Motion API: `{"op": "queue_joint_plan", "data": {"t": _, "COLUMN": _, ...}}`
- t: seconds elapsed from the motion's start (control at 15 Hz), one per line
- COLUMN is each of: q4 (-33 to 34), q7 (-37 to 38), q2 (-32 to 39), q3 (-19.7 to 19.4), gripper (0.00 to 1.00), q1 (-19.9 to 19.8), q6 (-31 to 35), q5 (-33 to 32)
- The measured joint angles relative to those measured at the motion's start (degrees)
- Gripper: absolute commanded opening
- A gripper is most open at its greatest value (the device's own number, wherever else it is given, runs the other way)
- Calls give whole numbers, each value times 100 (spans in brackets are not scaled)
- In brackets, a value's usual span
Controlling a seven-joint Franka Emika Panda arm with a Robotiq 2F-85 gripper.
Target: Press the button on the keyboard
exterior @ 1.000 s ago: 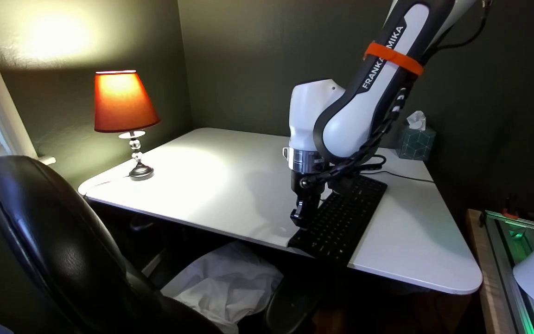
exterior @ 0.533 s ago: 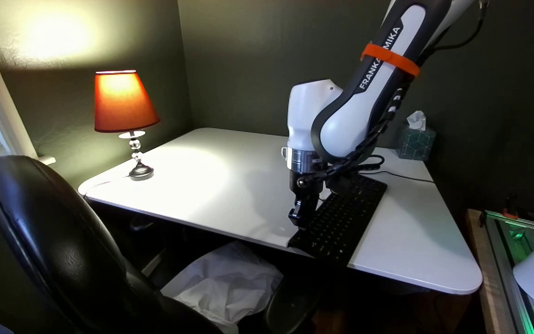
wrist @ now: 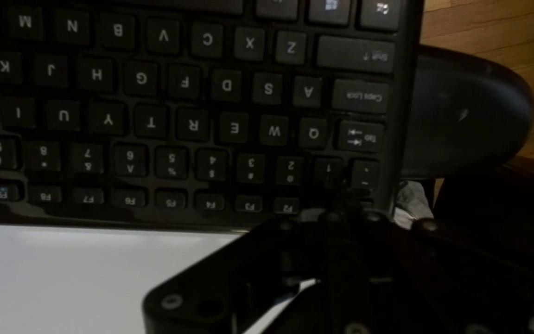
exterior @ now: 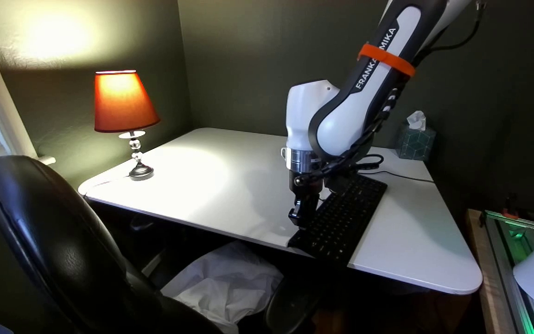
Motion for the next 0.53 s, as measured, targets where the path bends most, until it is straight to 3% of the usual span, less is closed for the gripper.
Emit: {"op": "queue_joint_plan", "data": {"t": 0.53, "q4": 29, "q7": 0, "q2": 13, "q3": 15, "gripper": 0, "q1": -33, "q6": -50, "q5": 17}}
